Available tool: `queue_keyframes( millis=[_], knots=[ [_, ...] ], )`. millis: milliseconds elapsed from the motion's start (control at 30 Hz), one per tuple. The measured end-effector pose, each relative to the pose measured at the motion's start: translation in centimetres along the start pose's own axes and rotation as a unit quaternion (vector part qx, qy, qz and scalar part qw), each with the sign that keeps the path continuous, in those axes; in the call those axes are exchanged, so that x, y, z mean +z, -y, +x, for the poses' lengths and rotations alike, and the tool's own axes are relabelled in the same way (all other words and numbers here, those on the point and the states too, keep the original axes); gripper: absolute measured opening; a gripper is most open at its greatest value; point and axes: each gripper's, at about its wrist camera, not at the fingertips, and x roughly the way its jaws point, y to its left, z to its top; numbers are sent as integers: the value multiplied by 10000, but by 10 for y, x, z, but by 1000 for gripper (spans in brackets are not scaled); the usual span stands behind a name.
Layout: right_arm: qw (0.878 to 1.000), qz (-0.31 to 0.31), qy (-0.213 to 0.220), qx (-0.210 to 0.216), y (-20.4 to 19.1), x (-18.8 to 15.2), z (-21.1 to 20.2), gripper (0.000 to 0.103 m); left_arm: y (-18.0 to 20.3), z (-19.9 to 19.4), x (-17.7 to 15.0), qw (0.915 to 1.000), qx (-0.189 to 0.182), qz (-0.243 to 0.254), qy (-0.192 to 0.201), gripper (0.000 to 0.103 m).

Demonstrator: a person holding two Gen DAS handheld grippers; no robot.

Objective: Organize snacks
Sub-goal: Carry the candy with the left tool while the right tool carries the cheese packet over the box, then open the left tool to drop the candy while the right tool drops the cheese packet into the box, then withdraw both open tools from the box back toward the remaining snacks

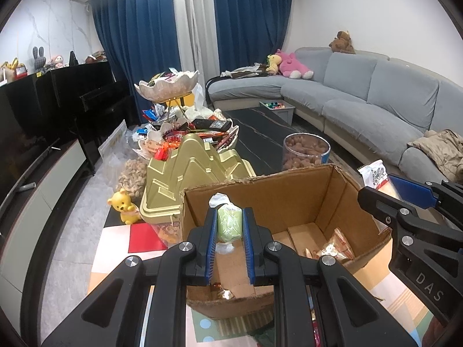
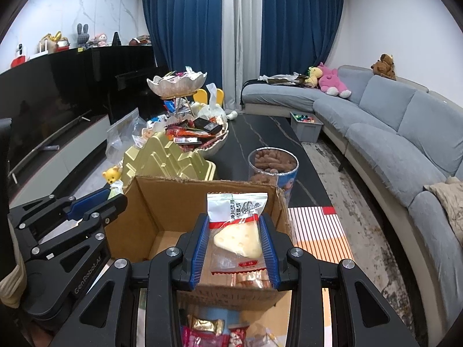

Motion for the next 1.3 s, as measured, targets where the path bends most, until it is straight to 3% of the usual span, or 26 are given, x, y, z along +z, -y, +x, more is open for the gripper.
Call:
queue_keyframes(
  millis=[633,700,767,800,933,1067,1300],
  knots=[
    [9999,-106,-21,100,-3,9,30,37,-3,27,1,9999,-4,-77,-65,19],
    [9999,-123,-37,99,-4,9,32,37,-4,27,0,10000,-7,-82,-54,21],
    [9999,-135,-12,103,-4,9,31,38,-4,26,0,9999,7,-88,-47,30],
    [9998,-148,-4,95,-4,9,30,41,-4,25,0,9999,9,-97,-26,33],
    [9998,-94,138,82,-2,10,23,72,-6,21,1,9999,33,-140,28,46],
    [9997,-69,245,-4,1,12,16,79,-9,16,2,9998,107,-179,77,59],
    [9995,-39,301,-43,6,11,7,79,-7,5,-1,9997,195,-134,112,62]
  ],
)
